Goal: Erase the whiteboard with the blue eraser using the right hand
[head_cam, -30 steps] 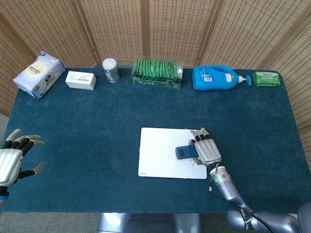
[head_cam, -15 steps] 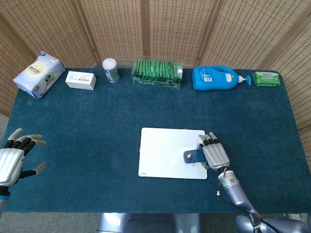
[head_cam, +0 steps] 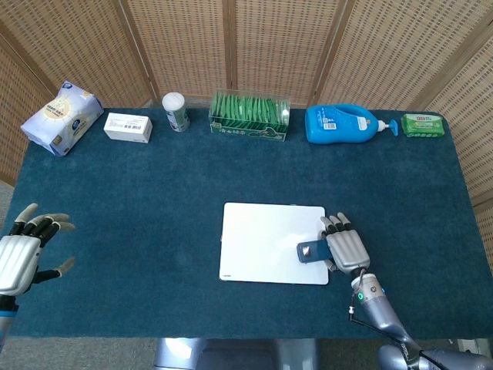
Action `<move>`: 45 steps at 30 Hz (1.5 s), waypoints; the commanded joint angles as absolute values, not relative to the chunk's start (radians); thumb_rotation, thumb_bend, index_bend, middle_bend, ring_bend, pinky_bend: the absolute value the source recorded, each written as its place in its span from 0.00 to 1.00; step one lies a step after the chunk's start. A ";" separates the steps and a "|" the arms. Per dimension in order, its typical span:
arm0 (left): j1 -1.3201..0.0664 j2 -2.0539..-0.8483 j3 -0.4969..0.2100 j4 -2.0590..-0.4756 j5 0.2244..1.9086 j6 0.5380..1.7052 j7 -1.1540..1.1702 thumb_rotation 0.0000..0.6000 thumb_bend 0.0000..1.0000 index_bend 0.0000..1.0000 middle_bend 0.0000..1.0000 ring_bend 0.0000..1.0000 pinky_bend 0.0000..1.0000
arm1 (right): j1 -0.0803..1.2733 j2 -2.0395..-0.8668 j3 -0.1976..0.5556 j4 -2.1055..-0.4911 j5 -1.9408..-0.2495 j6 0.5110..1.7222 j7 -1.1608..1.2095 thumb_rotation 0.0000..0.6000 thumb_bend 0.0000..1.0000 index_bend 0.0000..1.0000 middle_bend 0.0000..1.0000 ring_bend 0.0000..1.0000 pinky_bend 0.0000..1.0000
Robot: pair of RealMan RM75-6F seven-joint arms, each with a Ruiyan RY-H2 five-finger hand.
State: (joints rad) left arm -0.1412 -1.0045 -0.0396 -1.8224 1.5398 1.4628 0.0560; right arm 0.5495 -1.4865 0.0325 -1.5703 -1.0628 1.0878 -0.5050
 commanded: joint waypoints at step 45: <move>-0.139 -1.008 -0.034 -1.794 1.566 1.473 0.006 1.00 0.26 0.36 0.30 0.26 0.08 | 0.524 -1.468 0.016 -1.626 -1.087 1.118 -0.632 1.00 0.39 0.76 0.11 0.00 0.00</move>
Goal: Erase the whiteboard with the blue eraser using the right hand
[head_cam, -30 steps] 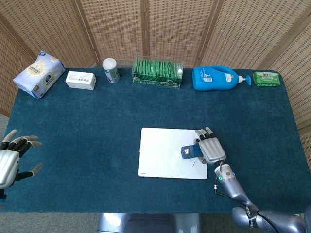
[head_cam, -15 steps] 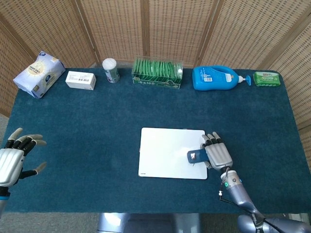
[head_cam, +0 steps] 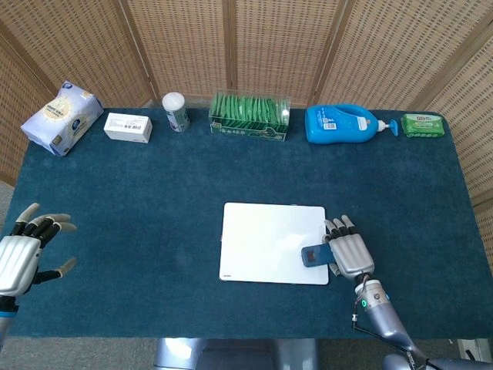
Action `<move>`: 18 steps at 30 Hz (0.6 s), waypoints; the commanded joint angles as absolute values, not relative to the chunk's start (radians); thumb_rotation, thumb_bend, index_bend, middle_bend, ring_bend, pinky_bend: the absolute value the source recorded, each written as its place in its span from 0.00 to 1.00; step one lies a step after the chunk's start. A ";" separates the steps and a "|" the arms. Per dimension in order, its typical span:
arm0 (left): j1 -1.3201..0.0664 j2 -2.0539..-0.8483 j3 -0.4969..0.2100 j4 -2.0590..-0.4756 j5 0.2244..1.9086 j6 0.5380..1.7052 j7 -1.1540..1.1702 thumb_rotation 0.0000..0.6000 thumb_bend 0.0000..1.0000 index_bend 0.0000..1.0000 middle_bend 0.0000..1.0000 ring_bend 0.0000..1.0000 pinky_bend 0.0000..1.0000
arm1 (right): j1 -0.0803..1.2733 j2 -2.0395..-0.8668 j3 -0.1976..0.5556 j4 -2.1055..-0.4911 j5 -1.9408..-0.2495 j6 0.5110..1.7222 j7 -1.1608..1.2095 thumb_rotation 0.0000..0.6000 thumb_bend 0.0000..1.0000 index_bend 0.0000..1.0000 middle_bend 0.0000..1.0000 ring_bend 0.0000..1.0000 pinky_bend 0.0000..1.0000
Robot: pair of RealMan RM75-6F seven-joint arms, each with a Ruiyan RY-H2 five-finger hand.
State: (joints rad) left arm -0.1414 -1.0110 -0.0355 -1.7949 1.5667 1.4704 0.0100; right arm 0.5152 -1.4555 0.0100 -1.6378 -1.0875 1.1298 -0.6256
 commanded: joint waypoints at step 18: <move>-0.117 -0.999 -0.028 -1.778 1.568 1.500 -0.023 1.00 0.26 0.36 0.29 0.26 0.08 | 0.597 -1.528 0.074 -1.555 -1.045 1.052 -0.677 1.00 0.39 0.75 0.11 0.00 0.00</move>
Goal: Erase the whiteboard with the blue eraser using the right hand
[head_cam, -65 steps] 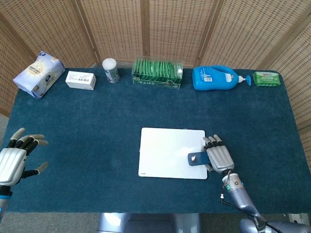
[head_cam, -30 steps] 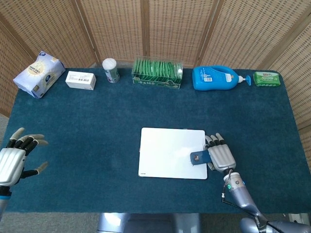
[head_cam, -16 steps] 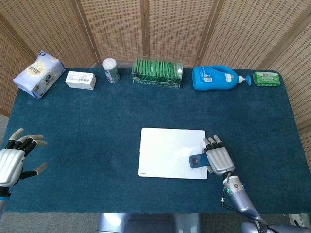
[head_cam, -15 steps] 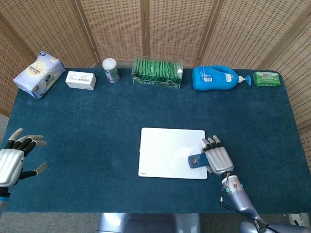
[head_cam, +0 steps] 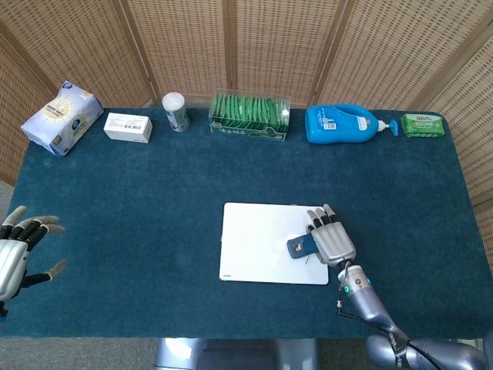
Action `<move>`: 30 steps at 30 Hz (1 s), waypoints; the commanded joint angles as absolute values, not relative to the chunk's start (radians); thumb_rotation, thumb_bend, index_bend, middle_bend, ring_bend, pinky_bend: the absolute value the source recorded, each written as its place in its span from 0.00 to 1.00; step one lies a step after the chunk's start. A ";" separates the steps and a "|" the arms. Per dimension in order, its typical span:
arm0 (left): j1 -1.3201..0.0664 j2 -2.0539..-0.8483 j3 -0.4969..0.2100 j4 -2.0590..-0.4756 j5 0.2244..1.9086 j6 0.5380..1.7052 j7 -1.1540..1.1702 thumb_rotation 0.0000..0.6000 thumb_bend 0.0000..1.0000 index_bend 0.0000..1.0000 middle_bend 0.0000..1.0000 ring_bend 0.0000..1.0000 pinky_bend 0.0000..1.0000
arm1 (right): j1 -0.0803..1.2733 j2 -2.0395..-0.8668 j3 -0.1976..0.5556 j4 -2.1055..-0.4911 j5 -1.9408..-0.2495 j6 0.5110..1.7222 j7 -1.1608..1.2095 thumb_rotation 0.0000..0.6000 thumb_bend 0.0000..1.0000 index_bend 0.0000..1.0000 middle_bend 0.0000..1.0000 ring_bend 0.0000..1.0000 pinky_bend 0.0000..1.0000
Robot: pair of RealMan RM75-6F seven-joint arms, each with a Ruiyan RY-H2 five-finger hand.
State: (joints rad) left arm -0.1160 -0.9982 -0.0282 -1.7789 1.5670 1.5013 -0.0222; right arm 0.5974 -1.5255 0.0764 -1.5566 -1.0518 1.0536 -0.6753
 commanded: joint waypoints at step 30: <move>-0.122 -1.001 -0.029 -1.772 1.576 1.498 -0.034 1.00 0.26 0.36 0.29 0.26 0.08 | 0.554 -1.527 0.035 -1.665 -1.082 1.119 -0.708 1.00 0.39 0.75 0.11 0.00 0.00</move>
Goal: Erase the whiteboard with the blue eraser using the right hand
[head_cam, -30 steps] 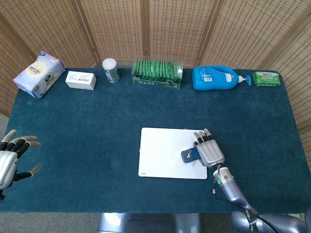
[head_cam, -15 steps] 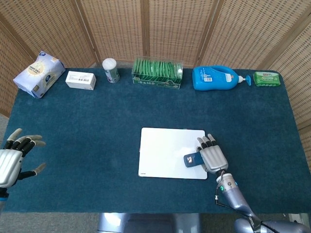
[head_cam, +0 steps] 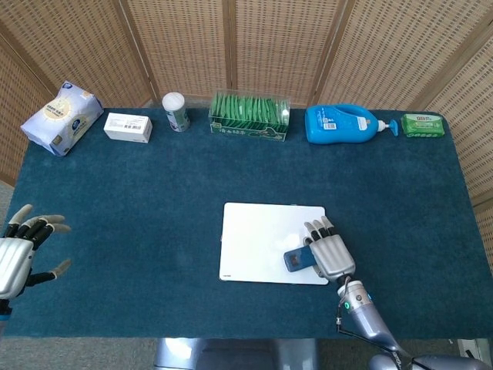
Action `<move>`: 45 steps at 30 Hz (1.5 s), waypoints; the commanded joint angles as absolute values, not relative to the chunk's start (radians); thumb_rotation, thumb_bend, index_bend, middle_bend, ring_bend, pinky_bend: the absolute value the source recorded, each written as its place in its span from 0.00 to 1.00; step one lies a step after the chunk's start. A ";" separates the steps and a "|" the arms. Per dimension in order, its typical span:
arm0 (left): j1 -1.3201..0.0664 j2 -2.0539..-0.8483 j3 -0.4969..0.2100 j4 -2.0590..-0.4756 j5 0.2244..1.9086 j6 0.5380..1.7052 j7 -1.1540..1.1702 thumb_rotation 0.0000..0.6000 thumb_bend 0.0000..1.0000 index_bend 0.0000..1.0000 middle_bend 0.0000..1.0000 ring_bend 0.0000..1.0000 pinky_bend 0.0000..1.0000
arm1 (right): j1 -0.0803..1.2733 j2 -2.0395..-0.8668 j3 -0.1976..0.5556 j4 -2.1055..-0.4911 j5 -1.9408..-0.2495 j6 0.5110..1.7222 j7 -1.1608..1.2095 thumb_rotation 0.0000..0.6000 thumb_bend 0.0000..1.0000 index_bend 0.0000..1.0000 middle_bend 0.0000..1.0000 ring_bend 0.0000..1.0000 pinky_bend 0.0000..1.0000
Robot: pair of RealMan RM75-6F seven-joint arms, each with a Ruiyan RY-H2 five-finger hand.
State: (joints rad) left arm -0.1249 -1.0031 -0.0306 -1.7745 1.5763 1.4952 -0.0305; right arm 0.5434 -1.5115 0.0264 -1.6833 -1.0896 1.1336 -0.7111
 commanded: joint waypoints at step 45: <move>-0.131 -1.008 -0.033 -1.769 1.586 1.489 -0.031 1.00 0.26 0.36 0.29 0.26 0.08 | 0.529 -1.498 -0.006 -1.681 -1.076 1.147 -0.679 1.00 0.39 0.75 0.12 0.00 0.00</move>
